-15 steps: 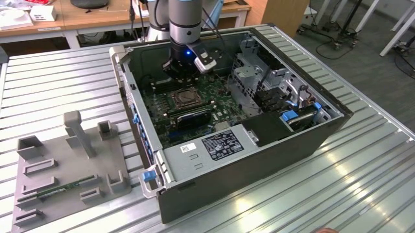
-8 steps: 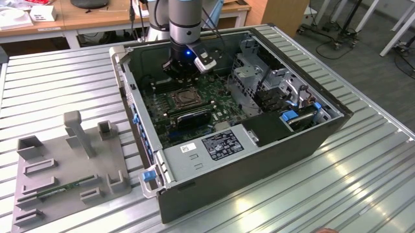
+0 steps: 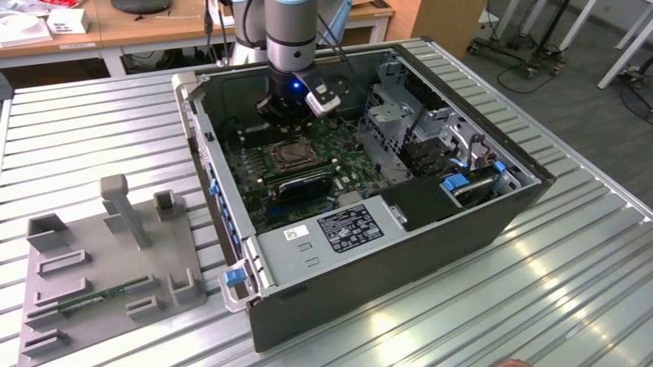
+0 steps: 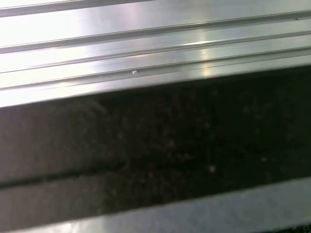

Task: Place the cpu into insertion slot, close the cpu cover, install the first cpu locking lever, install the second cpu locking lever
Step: 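Install the first cpu locking lever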

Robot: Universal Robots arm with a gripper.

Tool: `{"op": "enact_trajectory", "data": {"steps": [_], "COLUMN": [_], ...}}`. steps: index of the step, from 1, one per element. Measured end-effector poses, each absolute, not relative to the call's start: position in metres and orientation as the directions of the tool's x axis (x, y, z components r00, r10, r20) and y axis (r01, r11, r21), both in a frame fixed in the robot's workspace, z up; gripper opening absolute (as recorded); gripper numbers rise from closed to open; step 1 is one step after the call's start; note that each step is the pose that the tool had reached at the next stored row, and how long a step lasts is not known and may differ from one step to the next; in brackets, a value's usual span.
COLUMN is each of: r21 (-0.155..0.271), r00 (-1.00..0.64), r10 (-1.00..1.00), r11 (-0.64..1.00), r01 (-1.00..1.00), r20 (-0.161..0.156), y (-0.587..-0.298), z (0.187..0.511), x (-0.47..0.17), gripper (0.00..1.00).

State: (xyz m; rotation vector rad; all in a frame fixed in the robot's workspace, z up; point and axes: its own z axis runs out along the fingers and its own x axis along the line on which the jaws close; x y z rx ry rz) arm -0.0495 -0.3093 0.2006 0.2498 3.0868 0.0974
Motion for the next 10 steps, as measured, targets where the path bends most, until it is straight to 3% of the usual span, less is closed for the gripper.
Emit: {"op": "enact_trajectory", "data": {"steps": [10], "r21": [0.047], "r00": [-0.986], "r10": [0.161], "r11": [0.986], "r01": [0.159], "r20": [-0.041], "y": [-0.3093], "z": [0.1976], "x": [-0.0495], "gripper": [0.11]}}
